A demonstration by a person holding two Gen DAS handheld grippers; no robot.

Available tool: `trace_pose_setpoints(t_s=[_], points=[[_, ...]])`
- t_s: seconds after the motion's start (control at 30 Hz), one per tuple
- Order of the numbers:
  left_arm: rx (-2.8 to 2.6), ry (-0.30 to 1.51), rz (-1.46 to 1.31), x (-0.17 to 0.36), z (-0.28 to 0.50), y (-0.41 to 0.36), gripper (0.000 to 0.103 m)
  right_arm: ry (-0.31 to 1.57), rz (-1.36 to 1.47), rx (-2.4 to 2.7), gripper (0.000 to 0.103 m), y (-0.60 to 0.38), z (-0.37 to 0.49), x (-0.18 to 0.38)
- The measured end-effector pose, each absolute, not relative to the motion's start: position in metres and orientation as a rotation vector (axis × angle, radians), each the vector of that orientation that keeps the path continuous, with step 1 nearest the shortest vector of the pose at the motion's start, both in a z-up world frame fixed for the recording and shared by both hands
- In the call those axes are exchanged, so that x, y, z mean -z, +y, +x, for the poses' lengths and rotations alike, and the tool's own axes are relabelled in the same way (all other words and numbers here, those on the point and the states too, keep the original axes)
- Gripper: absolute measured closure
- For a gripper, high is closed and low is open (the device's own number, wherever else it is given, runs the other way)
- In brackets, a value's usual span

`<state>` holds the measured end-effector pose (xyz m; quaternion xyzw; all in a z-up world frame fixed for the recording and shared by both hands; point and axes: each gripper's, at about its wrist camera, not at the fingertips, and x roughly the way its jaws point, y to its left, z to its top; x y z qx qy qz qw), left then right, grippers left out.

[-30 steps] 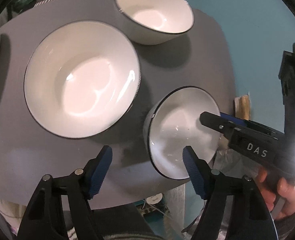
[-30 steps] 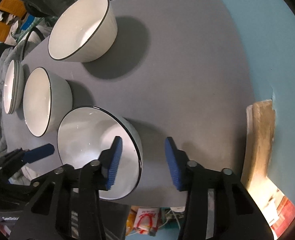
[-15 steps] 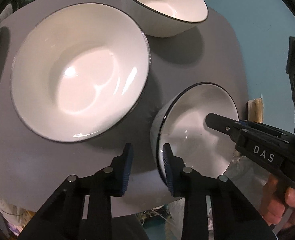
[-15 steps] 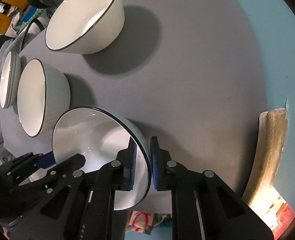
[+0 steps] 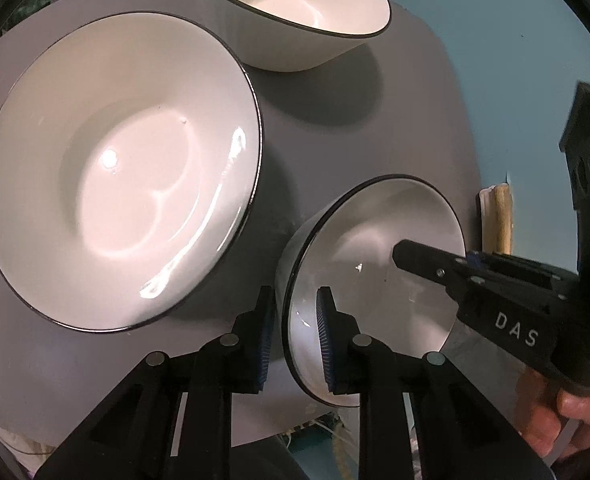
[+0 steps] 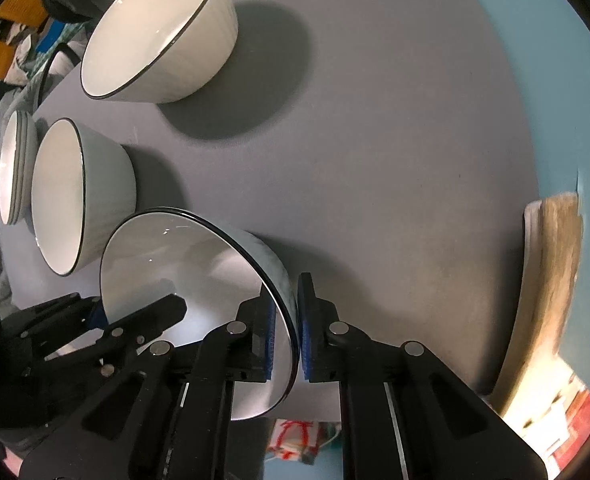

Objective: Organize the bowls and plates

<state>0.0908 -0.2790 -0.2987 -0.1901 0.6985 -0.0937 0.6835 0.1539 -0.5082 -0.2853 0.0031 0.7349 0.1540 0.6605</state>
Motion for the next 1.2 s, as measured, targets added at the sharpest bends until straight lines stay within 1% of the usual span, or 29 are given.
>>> trace_pose_setpoints(t_s=[0.17, 0.23, 0.33, 0.63, 0.8, 0.93, 1.2], points=[[0.222, 1.58, -0.405, 0.298, 0.092, -0.277, 0.082, 1.654, 0.034, -0.326, 0.094, -0.515, 0.147, 0.281], [0.22, 1.59, -0.392, 0.304, 0.103, -0.302, 0.082, 1.665, 0.054, -0.315, 0.094, -0.518, 0.146, 0.281], [0.219, 1.603, -0.384, 0.305, 0.111, -0.305, 0.082, 1.679, 0.076, -0.31, 0.094, -0.52, 0.145, 0.28], [0.241, 1.585, -0.31, 0.282, 0.114, -0.316, 0.082, 1.67, 0.11, -0.309, 0.094, -0.519, 0.145, 0.256], [0.252, 1.56, -0.3, 0.258, 0.114, -0.31, 0.082, 1.652, 0.137, -0.309, 0.094, -0.515, 0.147, 0.231], [0.25, 1.544, -0.301, 0.247, 0.113, -0.303, 0.082, 1.644, 0.15, -0.32, 0.094, -0.517, 0.145, 0.219], [0.229, 1.521, -0.336, 0.231, 0.117, -0.275, 0.082, 1.608, 0.11, -0.347, 0.094, -0.489, 0.144, 0.197]])
